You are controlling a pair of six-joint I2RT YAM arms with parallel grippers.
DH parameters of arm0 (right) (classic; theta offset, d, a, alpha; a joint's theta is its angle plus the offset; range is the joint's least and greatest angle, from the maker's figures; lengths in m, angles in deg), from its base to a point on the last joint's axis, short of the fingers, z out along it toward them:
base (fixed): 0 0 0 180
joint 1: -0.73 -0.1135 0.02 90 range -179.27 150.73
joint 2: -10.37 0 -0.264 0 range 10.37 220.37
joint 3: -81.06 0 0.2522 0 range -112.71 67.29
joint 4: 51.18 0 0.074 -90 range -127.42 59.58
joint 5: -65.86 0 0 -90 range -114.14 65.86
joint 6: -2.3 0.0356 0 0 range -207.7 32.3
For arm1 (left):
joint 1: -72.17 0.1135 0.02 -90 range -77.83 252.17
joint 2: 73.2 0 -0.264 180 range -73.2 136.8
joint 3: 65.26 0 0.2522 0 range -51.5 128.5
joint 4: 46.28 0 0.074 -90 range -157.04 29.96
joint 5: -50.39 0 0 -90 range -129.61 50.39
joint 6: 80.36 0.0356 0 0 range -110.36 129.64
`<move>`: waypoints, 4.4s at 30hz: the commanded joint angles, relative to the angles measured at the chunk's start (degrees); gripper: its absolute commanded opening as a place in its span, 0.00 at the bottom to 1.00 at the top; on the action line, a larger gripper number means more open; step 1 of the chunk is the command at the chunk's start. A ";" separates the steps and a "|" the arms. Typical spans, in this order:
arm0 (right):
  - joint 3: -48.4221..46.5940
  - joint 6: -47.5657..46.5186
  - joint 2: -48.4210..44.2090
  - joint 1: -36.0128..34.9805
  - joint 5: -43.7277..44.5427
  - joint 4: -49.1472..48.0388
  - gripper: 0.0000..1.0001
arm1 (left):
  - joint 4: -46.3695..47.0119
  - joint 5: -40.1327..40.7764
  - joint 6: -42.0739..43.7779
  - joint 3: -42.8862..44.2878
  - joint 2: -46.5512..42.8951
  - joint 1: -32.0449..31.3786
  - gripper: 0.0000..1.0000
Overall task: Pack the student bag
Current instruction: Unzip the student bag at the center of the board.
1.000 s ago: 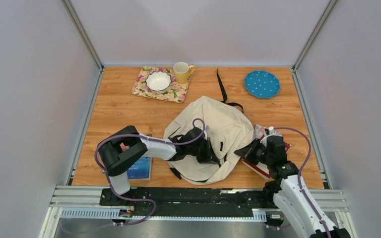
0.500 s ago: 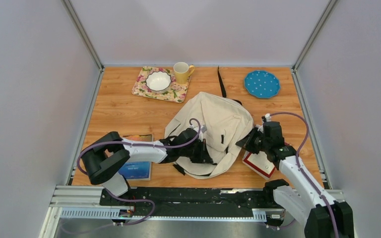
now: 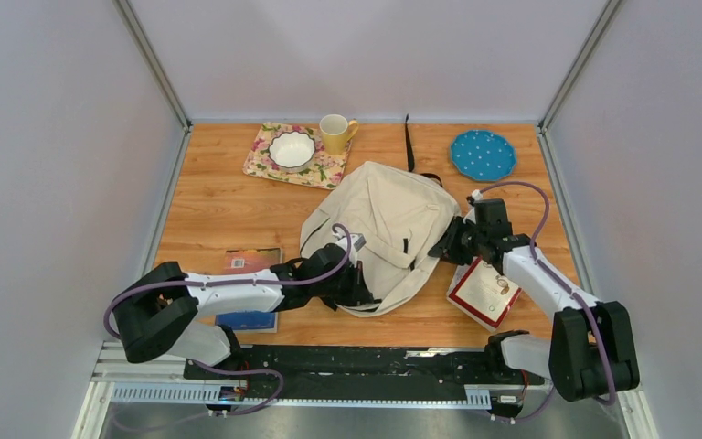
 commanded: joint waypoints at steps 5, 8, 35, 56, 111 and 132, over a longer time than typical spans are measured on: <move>-1.87 -3.37 -6.11 1.14 1.52 8.72 0.79 | -2.10 0.11 3.27 2.64 0.89 -1.38 0.00; 0.23 -0.49 -13.65 1.23 3.64 14.77 0.81 | -1.48 -0.16 3.27 4.57 1.68 -1.46 0.00; 13.07 28.63 -8.69 -14.06 2.59 -4.88 0.81 | -1.83 -4.72 6.69 7.66 1.86 -4.10 0.00; 0.07 8.87 -4.56 -12.75 13.22 3.10 0.00 | -10.68 2.81 11.61 3.09 -5.33 -4.80 0.00; 8.58 59.64 -22.57 -30.59 14.18 8.04 0.79 | -11.23 7.92 16.36 13.72 -4.73 -7.18 0.00; 5.87 40.26 -14.56 -28.05 28.86 5.83 0.00 | -17.45 13.96 17.77 10.22 -9.55 -7.79 0.00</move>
